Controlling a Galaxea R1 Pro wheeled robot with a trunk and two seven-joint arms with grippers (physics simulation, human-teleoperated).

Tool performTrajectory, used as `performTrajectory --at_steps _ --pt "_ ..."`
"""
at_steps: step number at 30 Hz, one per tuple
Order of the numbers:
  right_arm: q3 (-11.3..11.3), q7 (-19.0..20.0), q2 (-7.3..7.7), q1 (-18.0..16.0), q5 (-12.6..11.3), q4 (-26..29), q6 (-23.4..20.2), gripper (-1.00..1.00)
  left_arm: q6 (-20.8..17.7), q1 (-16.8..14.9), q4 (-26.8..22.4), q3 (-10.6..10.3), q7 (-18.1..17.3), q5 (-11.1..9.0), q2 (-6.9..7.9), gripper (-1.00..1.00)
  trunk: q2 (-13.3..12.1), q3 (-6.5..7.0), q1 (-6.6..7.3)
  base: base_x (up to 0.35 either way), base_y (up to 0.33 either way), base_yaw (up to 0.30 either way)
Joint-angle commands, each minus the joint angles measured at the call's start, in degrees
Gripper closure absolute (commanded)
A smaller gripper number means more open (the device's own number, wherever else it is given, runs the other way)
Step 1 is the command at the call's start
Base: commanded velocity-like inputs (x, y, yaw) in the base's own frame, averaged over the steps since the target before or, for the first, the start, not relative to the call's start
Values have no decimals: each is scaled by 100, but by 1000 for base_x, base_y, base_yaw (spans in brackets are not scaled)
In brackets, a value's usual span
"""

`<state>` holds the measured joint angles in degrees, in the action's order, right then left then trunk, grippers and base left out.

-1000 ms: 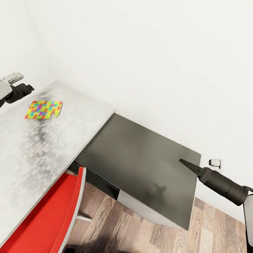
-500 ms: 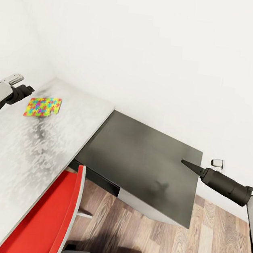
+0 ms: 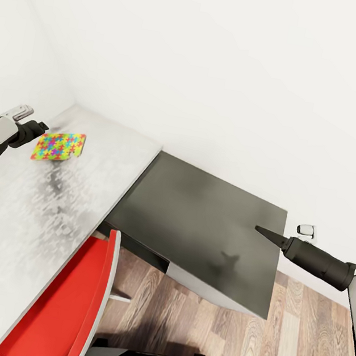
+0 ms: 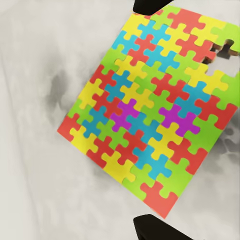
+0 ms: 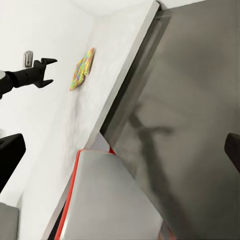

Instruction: Put all the toys in the child's room - the three board games (two on the bed and one on the table), the two jigsaw puzzles on the table, and the tennis ball on the table - inside the toy box on the table in the child's room.

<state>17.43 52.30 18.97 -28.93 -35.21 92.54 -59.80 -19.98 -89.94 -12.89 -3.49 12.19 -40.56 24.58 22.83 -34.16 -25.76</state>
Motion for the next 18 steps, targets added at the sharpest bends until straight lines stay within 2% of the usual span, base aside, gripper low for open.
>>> performTrajectory --at_steps 1,6,12,18 --pt "3 46 1 0 20 1 -20 -100 -24 3 -12 -37 39 -57 3 -100 10 -17 -3 0 0 0" --pt "9 232 6 -41 22 3 -20 -100 -24 32 -12 -38 38 -62 -3 -100 10 -64 -3 0 0 0" --pt "23 593 38 -361 -1 6 -20 -100 -24 54 -12 -38 39 -62 -31 -100 10 -121 -3 0 0 0" --pt "27 906 68 -668 -241 3 -20 -100 -24 62 -12 -43 38 -54 -42 -100 10 -177 -3 0 0 0"
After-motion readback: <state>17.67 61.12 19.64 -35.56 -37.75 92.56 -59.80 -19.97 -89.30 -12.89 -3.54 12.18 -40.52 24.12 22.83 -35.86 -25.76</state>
